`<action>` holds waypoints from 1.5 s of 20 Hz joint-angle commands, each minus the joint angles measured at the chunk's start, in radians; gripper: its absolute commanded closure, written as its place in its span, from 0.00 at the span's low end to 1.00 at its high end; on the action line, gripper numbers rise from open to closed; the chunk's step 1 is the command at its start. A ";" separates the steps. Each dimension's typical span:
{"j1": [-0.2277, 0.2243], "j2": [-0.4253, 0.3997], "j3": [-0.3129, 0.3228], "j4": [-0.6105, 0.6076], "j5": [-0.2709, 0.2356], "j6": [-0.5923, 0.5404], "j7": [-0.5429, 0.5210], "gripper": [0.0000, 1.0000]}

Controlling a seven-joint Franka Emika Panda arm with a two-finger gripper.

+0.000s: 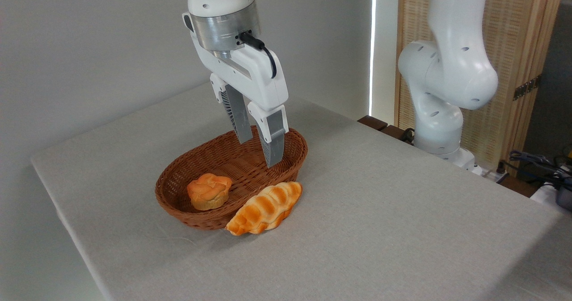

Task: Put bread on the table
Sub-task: 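Lower the open gripper onto the round orange bun in the basket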

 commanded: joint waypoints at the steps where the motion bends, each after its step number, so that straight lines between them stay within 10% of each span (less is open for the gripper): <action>1: -0.013 0.013 -0.004 0.006 -0.005 -0.011 0.005 0.00; 11: -0.033 0.079 -0.117 -0.079 -0.065 0.242 -0.003 0.00; 30: -0.056 0.254 -0.188 -0.071 -0.051 0.336 0.006 0.00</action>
